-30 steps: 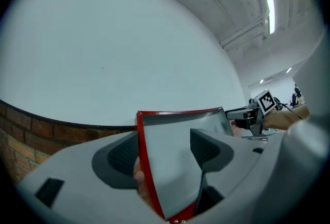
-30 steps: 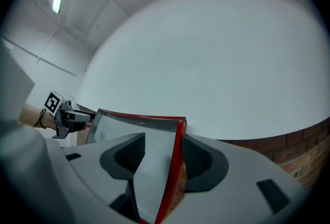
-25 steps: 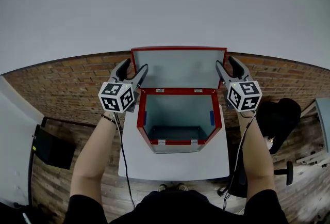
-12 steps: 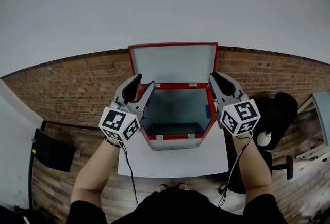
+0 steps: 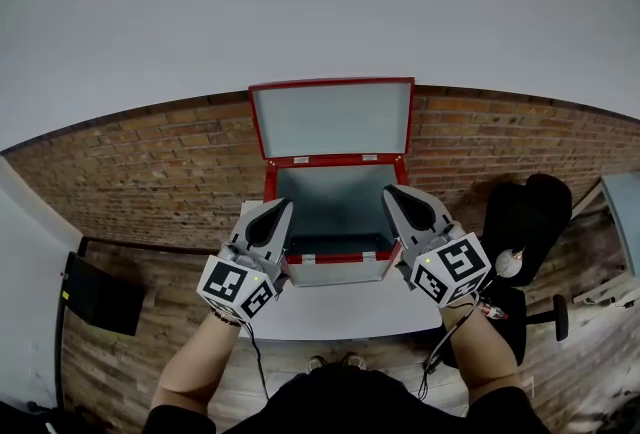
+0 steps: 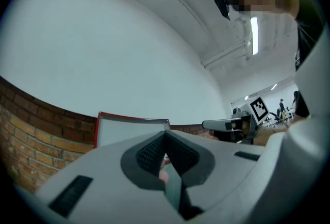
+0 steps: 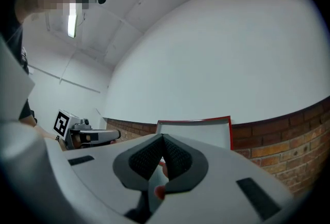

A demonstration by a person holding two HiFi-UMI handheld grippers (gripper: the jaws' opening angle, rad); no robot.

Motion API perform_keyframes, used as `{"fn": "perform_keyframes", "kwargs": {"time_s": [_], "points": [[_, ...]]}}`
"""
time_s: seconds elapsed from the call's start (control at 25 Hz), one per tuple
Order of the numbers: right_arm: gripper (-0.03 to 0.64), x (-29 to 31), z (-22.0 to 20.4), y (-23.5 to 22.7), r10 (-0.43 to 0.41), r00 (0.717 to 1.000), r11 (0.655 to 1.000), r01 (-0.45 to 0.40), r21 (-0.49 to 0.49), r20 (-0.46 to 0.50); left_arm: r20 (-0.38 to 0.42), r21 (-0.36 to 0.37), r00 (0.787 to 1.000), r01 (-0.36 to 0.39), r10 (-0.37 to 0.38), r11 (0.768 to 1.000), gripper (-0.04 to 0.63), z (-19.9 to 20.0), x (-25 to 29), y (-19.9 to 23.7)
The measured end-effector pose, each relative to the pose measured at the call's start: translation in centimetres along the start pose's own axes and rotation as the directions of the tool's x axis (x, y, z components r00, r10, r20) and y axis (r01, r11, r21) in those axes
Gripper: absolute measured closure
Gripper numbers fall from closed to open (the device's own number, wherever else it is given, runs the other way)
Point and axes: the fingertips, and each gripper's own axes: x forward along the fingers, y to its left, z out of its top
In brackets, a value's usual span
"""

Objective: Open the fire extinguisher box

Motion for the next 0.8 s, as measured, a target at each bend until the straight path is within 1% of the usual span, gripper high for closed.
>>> {"fn": "perform_keyframes", "kwargs": {"time_s": [0.12, 0.2, 0.32, 0.44, 0.6, 0.72, 0.8], "points": [[0.597, -1.0, -1.9, 1.3, 0.007, 0.999, 1.0, -0.006, 0.026, -0.035, -0.032, -0.006, 0.999, 0.016, -0.016, 1.0, 0.548, -1.7, -1.3, -1.3], [0.597, -1.8, -3.3, 1.8, 0.006, 0.998, 0.999, -0.003, 0.042, -0.057, -0.046, -0.029, 0.998, 0.03, -0.031, 0.999, 0.548, -2.7, -2.2, -2.1], [0.597, -3.2, -5.7, 2.5, 0.004, 0.996, 0.994, 0.006, 0.106, -0.093, -0.076, -0.073, 0.995, 0.051, -0.056, 0.996, 0.548, -4.4, -3.5, -3.4], [0.597, -4.6, -8.1, 3.6, 0.007, 0.991, 0.988, 0.014, 0.156, -0.133, -0.116, -0.083, 0.99, 0.069, -0.078, 0.994, 0.548, -6.3, -5.0, -4.8], [0.597, -6.0, -10.4, 5.3, 0.021, 0.985, 0.989, 0.005, 0.15, -0.17, -0.141, -0.102, 0.988, 0.047, -0.061, 0.994, 0.548, -8.1, -6.6, -5.4], [0.597, -6.8, -11.4, 6.4, 0.028, 0.984, 0.991, -0.004, 0.136, -0.178, -0.15, -0.097, 0.987, 0.041, -0.056, 0.994, 0.548, -9.1, -7.3, -5.9], [0.597, -7.2, -11.8, 7.0, 0.034, 0.984, 0.991, -0.01, 0.132, -0.177, -0.152, -0.113, 0.987, 0.034, -0.051, 0.993, 0.548, -9.7, -7.9, -6.0]]}}
